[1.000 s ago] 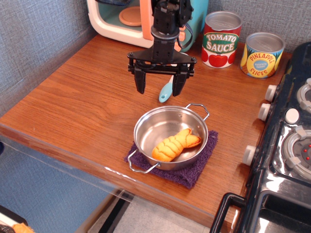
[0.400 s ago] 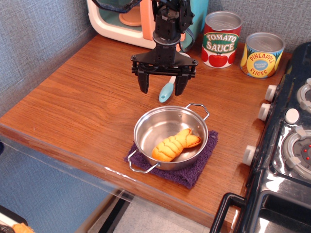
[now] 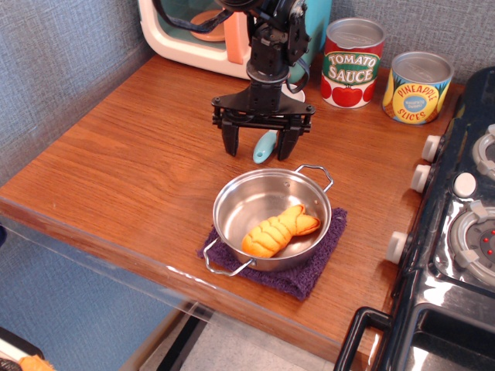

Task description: Move the blue spoon to the edge of the table near the wall.

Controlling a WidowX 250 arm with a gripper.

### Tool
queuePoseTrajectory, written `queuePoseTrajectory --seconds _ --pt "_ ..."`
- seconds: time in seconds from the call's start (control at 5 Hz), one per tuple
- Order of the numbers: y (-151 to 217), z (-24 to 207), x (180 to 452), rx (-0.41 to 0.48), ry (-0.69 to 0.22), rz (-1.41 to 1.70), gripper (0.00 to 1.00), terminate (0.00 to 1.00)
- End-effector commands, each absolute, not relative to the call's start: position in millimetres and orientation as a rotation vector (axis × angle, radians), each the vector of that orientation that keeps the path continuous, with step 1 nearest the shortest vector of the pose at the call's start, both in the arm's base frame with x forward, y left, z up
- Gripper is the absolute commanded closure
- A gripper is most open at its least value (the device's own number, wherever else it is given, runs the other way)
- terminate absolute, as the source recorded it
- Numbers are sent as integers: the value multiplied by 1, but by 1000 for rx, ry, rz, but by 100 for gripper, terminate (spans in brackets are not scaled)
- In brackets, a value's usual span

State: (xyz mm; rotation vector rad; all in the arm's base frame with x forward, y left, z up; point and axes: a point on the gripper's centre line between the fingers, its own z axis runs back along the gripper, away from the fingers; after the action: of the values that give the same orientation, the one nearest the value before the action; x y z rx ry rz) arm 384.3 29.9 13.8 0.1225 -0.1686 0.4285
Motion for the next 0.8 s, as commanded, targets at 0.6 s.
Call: queuePoseTrajectory --seconds 0.6 --pt "33 39 376 45 -211 384 100 0"
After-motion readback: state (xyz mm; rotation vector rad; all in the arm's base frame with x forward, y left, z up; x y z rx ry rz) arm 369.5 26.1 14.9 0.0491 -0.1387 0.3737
